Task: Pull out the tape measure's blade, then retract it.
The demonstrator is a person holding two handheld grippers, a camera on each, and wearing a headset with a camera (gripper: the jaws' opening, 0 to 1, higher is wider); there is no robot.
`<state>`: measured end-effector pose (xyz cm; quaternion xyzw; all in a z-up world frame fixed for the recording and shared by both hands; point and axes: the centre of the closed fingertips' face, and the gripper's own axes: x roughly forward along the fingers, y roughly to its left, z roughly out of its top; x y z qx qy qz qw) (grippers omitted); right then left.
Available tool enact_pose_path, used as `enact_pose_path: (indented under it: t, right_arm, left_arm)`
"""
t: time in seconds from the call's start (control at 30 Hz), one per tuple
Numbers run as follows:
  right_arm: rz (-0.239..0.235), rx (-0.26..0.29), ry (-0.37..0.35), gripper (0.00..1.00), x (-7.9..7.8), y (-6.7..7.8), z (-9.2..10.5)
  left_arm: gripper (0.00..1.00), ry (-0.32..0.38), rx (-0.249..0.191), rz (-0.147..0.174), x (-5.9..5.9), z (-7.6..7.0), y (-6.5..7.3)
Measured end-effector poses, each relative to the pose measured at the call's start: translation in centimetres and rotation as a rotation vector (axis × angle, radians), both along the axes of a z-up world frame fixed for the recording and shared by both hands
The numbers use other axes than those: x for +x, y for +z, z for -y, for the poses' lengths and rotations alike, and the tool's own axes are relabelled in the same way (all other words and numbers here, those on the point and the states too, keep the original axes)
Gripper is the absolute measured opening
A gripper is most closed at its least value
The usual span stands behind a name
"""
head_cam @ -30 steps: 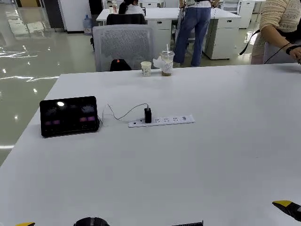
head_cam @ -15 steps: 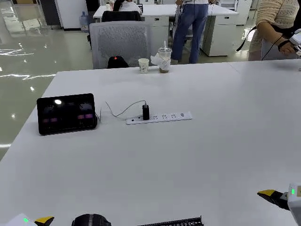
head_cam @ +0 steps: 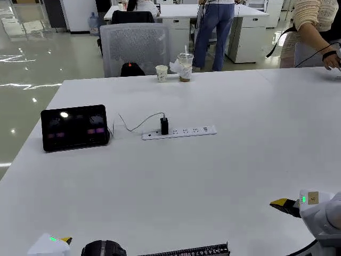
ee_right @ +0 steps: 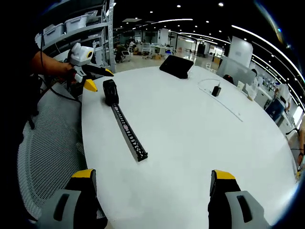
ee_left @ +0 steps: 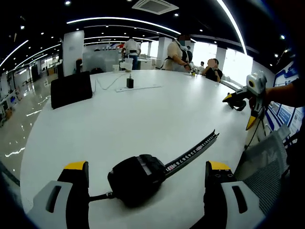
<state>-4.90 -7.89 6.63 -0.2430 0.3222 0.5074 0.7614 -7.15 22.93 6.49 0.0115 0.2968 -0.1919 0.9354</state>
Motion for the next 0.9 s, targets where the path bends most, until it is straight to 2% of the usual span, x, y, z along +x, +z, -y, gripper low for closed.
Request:
enact_pose_path:
  t: [0.27, 0.37, 0.47, 0.83, 0.87, 0.9]
  right_arm:
    - [0.014, -0.031, 0.073, 0.99, 0.8, 0.1, -1.6]
    - [0.019, -0.045, 0.109, 0.99, 1.1, 0.0, -2.2]
    - [0.014, -0.059, 0.139, 0.99, 1.4, -0.2, -3.0]
    - [-0.011, -0.114, 0.226, 0.99, 1.4, -2.0, -4.6]
    - [-0.013, -0.120, 0.232, 0.99, 1.4, -2.1, -4.7]
    - [-0.016, -0.129, 0.240, 0.99, 1.3, -2.4, -4.7]
  left_arm:
    - [0.99, 0.094, 0.013, 0.025, 1.0, -0.3, 0.0]
    - [0.99, 0.123, 0.011, 0.042, 1.4, -0.2, 0.1]
    - [0.99, 0.174, 0.026, 0.064, 1.8, -0.6, 0.0]
    - [0.99, 0.318, -0.034, 0.095, 2.5, -1.2, -0.7]
    - [0.99, 0.316, -0.019, 0.105, 2.5, -1.1, -0.7]
    - [0.99, 0.312, -0.005, 0.131, 2.6, -0.9, -0.4]
